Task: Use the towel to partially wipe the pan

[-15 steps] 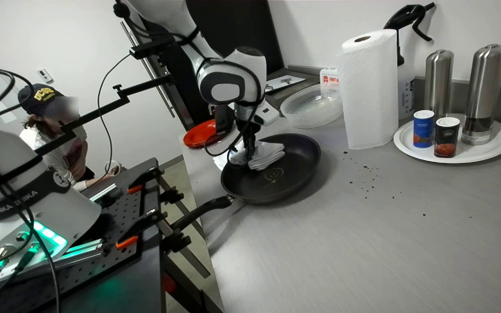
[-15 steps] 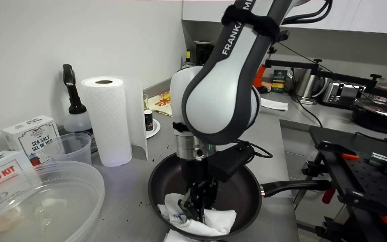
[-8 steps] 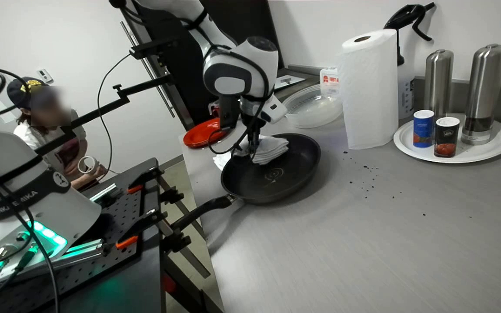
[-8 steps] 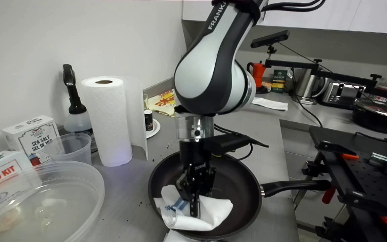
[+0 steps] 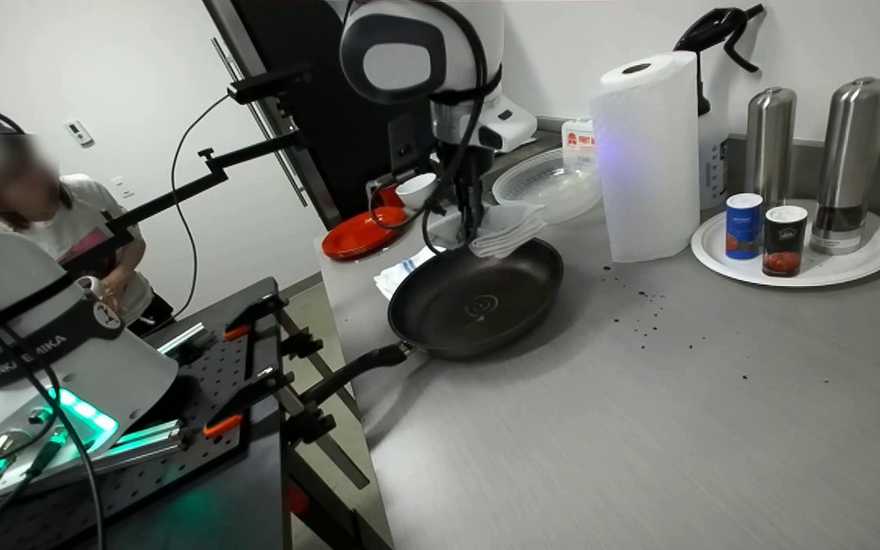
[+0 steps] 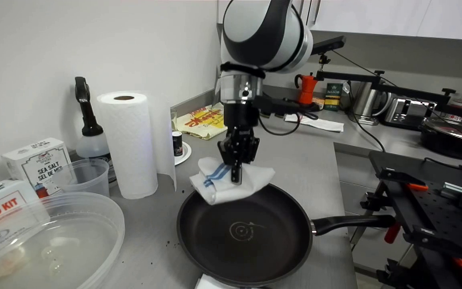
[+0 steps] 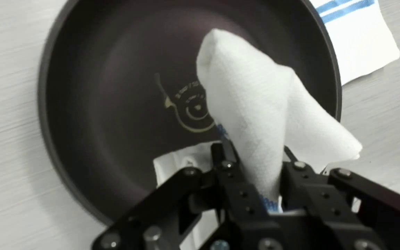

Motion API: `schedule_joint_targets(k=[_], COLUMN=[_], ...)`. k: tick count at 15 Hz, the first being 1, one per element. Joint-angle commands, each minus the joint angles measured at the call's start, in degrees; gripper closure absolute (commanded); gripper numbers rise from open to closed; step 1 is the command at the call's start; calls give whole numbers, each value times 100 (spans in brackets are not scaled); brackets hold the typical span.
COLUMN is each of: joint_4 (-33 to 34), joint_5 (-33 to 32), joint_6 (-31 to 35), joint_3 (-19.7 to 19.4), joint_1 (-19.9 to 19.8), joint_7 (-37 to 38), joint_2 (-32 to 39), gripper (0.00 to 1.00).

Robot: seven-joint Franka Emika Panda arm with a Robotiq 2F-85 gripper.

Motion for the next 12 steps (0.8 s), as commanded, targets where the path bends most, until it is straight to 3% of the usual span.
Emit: schedule_joint_targets(k=[1,5,12], joint_4=[-465,-589,-587], joint_5=[-486,-1315,-1270], joint_6=[-103,168,586], joint_3=[-614,-1330,-1849], joint_1=[89,27,-446], joint_7=[-150,-71,-162], joint_2=[-980,-1438,-1119], gripper=[94,94,94])
